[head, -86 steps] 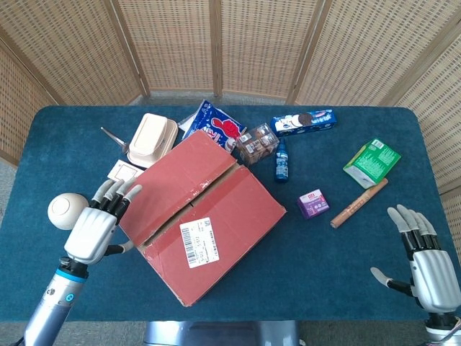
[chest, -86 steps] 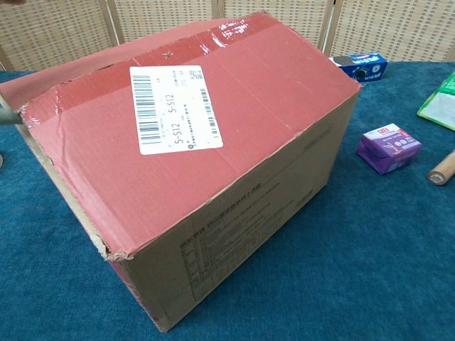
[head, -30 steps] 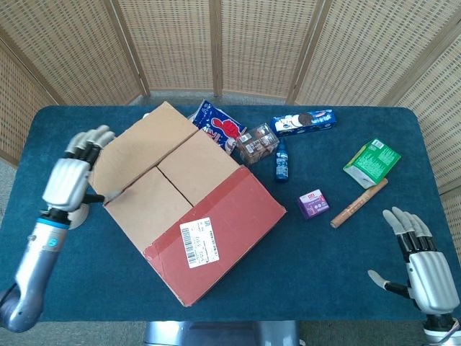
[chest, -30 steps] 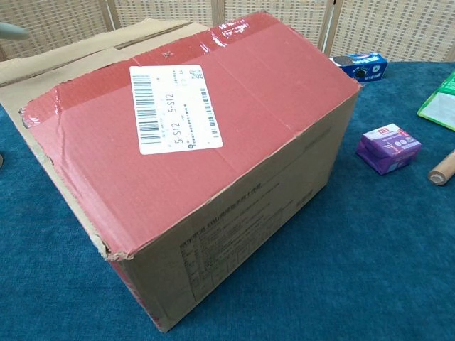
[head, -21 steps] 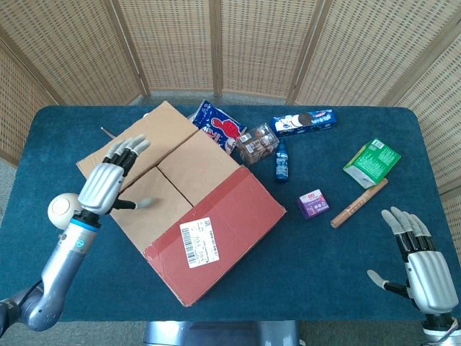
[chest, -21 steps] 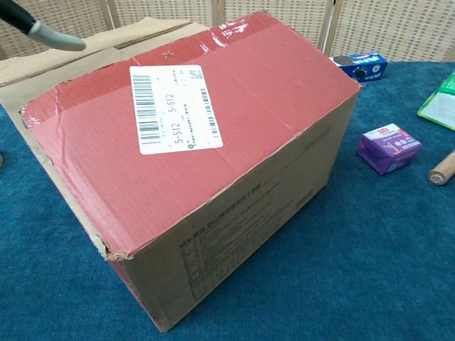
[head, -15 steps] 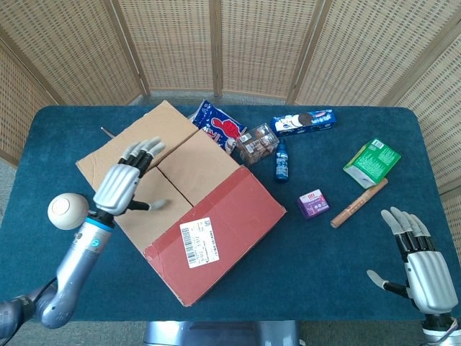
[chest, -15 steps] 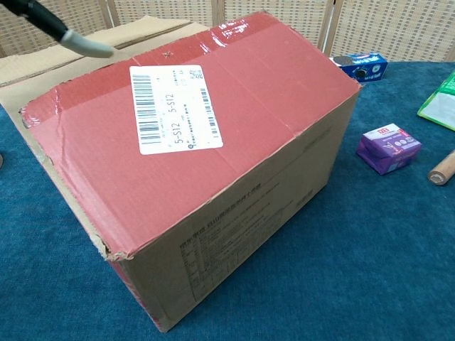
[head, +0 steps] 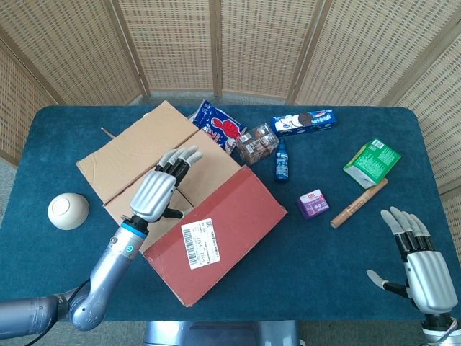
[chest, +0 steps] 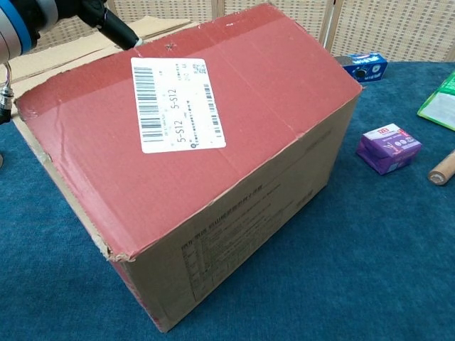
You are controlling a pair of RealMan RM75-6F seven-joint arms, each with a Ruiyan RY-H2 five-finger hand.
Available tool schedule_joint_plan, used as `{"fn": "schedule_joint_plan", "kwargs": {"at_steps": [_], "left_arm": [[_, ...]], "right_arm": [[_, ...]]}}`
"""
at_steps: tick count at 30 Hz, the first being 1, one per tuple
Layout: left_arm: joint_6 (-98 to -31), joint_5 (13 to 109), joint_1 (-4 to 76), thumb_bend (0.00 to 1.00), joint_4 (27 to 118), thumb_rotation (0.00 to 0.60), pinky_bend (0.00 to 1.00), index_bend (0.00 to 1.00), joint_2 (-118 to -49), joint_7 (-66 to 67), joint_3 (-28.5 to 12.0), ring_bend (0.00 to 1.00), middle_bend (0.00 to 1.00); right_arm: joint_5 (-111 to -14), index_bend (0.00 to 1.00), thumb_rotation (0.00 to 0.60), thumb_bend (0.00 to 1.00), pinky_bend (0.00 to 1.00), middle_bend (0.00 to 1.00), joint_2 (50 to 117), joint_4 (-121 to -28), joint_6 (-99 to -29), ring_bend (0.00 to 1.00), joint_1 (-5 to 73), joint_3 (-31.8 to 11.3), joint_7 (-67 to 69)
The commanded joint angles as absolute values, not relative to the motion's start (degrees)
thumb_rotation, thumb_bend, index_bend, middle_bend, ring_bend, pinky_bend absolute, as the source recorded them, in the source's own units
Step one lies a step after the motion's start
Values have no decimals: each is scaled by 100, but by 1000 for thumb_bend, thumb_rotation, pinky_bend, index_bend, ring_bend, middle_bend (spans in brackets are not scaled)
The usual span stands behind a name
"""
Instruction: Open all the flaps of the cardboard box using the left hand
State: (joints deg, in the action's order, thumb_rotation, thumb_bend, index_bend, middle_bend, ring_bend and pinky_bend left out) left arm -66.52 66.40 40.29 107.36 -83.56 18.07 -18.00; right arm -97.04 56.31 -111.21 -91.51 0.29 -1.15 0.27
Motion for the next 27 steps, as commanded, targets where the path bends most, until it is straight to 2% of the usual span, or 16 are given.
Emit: {"fn": "schedule_joint_plan", "kwargs": {"at_steps": [1,15,27], "left_arm": [[-6719,6681,4033,45,10826,600,47,0,-8362,1692,-1829,0,0],[-6932,7194,4265,44,10987,600,51,0,-8775,1147,-2002,0,0],[-6512,6808,4406,44,11706,600,49,0,-8647,833,-1985,0,0]], "right_arm": [[-9708,0,600,0,0,0,5636,-11121,-9138,0,35,-111,9],[-9731,0,600,0,0,0,5666,-11141,-9116,0,37,-90,-82],[-9757,0,600,0,0,0,5661,-11136,-9135,0,37,-88,-65]]}}
